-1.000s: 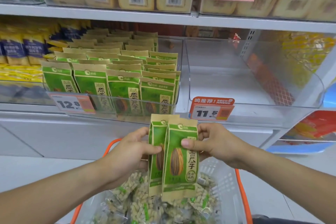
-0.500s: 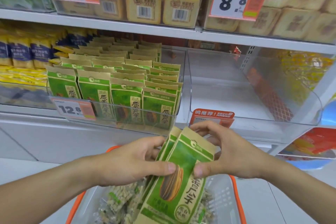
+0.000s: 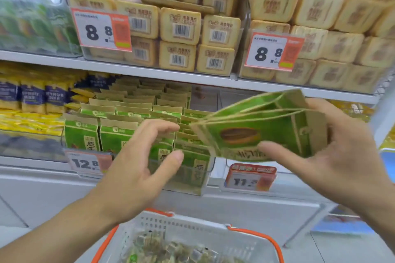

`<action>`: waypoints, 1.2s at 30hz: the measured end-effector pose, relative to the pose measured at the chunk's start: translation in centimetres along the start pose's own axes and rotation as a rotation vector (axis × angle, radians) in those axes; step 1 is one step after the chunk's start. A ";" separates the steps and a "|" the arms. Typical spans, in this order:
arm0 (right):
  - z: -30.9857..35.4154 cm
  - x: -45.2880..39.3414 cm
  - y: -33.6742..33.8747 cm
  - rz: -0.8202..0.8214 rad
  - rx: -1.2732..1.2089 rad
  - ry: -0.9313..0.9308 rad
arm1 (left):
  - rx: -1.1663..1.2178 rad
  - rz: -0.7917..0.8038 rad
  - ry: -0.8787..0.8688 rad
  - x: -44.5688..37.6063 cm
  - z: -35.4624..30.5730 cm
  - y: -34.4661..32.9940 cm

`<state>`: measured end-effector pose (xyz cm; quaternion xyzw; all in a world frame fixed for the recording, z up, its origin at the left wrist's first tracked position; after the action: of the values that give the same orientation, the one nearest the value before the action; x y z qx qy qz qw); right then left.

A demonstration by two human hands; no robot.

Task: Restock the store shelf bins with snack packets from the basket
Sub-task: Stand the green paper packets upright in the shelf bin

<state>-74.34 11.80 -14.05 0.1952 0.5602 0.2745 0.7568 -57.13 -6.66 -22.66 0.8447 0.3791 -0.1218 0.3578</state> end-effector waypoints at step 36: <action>-6.9 -8.5 -16.8 0.241 0.273 0.095 | -0.782 0.041 -0.315 -1.7 5.0 -4.7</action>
<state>-79.50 -6.64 -19.93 0.3483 0.6001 0.2936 0.6576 -61.42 -8.96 -27.83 0.6235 0.3204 -0.0893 0.7075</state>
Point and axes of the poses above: each hand's wrist, its own x-axis away from the middle knuckle, its own y-axis out of the back of the hand, z = x × y, the point moved 8 cm from there along -x, towards the middle knuckle, and after that the axes turned 3 degrees about y, right-handed, at the moved point
